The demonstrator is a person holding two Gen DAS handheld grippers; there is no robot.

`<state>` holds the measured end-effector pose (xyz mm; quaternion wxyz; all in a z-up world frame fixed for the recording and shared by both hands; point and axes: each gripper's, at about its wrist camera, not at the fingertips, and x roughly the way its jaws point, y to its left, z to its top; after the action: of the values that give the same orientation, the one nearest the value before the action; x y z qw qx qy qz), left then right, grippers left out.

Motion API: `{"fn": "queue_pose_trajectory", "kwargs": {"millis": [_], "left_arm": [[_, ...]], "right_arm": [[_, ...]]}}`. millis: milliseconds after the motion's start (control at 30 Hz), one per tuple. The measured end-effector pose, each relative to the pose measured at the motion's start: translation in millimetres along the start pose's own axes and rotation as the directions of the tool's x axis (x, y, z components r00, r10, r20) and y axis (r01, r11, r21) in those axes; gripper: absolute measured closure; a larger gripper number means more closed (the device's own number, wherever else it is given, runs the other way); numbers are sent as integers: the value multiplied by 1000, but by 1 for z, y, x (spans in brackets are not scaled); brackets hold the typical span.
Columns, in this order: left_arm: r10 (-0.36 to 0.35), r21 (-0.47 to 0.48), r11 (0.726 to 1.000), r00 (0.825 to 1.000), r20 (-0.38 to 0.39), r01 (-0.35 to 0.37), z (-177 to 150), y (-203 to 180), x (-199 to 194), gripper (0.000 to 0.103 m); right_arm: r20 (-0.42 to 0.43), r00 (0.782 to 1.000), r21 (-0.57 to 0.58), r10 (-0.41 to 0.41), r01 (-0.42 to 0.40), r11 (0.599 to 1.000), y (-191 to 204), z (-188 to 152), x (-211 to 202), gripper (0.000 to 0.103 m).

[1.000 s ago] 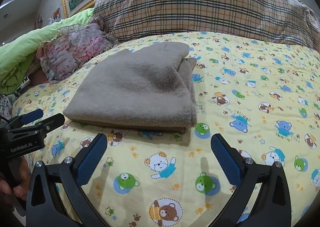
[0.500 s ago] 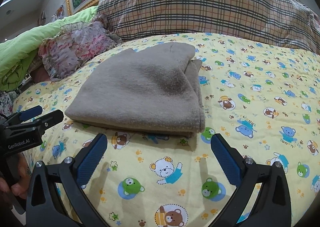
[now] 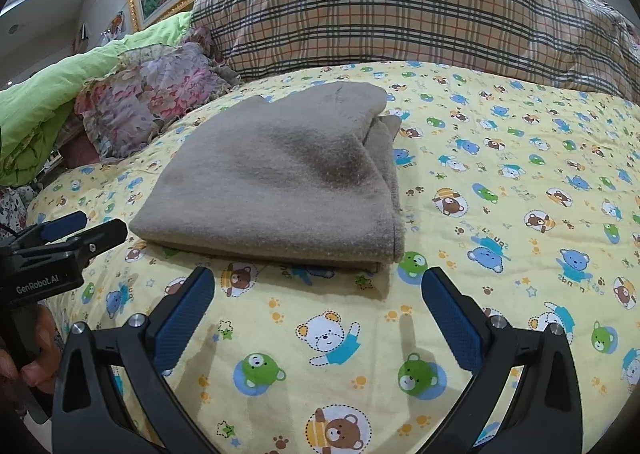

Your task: Fold small clothes

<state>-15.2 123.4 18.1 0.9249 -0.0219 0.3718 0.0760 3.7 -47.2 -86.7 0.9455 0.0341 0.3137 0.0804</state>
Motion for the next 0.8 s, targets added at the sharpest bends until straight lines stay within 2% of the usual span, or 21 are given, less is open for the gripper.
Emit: {"fn": "queue_pose_trajectory", "kwargs": {"millis": [400,800], "left_arm": [[-3,4,1000,1000,-15,3,4,-1,-2,11],[0,-7,1000,1000,-19,0,5,3,-1,11]], "right_arm": [[11,1000,-12,11,-11,1000,2,11,-7,0],[-8,1000,-6,16,-16,1000,3,8,-2,0]]}}
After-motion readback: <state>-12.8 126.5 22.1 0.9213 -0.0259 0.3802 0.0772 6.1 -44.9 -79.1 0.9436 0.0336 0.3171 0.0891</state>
